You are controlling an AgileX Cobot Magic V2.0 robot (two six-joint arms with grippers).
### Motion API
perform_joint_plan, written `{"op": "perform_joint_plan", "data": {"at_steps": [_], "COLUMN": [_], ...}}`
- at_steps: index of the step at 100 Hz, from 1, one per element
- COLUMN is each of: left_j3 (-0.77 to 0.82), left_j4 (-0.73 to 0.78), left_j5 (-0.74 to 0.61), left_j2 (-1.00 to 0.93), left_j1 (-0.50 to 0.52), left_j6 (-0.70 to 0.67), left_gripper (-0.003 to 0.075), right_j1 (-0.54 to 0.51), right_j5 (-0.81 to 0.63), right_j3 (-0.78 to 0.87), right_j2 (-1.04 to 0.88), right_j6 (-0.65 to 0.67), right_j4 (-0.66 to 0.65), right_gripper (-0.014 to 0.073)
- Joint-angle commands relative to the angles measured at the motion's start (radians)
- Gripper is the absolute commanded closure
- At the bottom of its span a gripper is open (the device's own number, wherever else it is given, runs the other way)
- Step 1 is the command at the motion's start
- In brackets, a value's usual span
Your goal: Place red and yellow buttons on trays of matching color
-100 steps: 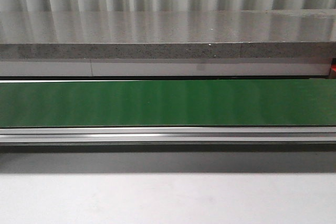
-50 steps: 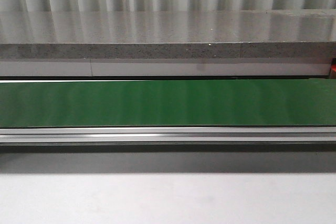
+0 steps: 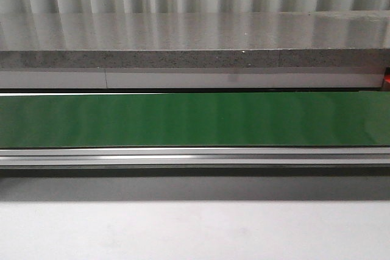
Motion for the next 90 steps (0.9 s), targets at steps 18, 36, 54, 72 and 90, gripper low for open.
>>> {"op": "perform_joint_plan", "data": {"at_steps": [18,36,54,72,90], "left_j3": [-0.142,-0.208,-0.306,-0.449,-0.572], "left_j4": [-0.014,-0.014,-0.014,0.016,0.118], "left_j5": [-0.033,0.021,0.150,0.310,0.387], "left_j2": [0.176,0.294,0.428,0.596,0.751], "left_j1": [0.145,0.216,0.253,0.274,0.276], "left_j6": [-0.018,-0.018,-0.038,-0.104,-0.176], "left_gripper": [0.0481,0.0190,0.0197,0.0197,0.0208], "right_j1": [0.002,0.002,0.002,0.002,0.002], "right_j5": [-0.074,-0.074,-0.074,-0.074,-0.074], "right_j3": [-0.025,-0.025,-0.025,-0.025,-0.025], "right_j2": [0.009,0.009,0.009,0.009,0.009], "right_j6": [-0.002,-0.002,-0.002,-0.002,-0.002], "right_j4": [-0.012,-0.012,-0.012,-0.012,-0.012], "right_gripper": [0.0660,0.0660,0.0660,0.0660,0.0660]}}
